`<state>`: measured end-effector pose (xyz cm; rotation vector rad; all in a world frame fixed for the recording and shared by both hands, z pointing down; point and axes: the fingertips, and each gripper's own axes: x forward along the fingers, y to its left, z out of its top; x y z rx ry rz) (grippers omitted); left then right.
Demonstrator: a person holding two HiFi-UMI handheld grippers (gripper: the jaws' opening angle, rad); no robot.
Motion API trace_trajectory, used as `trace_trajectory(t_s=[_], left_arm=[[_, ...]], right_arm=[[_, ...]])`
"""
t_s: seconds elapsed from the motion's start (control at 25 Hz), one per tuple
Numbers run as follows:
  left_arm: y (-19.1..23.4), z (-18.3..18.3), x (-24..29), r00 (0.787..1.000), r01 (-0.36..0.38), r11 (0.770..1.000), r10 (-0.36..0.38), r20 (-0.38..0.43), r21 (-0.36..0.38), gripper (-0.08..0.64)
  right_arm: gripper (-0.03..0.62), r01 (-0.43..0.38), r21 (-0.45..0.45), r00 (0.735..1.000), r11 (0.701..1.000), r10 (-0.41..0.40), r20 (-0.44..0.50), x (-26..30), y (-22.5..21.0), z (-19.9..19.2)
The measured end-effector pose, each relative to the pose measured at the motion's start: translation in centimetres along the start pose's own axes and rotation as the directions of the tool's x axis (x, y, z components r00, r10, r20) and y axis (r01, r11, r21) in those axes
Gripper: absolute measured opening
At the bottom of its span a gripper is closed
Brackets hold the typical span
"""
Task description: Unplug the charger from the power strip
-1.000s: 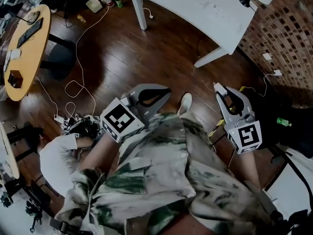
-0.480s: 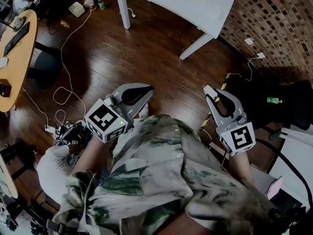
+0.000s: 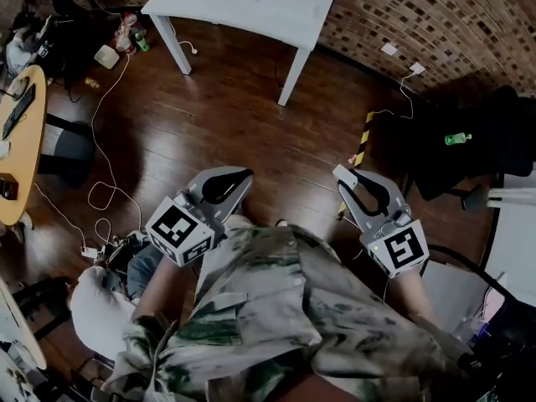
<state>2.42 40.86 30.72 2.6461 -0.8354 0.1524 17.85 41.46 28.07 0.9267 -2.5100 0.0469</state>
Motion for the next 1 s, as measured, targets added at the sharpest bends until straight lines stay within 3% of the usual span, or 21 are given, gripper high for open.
trace_trajectory(t_s=[0.52,1.0], left_arm=[[-10.8,-1.7,1.1,0.999,-0.044,0.999,0.044,0.000,0.006,0.003],[-12.8,-0.6,0.0,1.000,-0.011,1.000,0.011,-0.014,0.027,0.003]], right_arm=[[0.107,-0.043,-0.022,0.997,0.999,0.044,0.056,-8.2,1.7,-3.5],[0.107,-0.005,-0.006,0.999,1.000,0.005,0.049,-10.5,2.8,-2.6]])
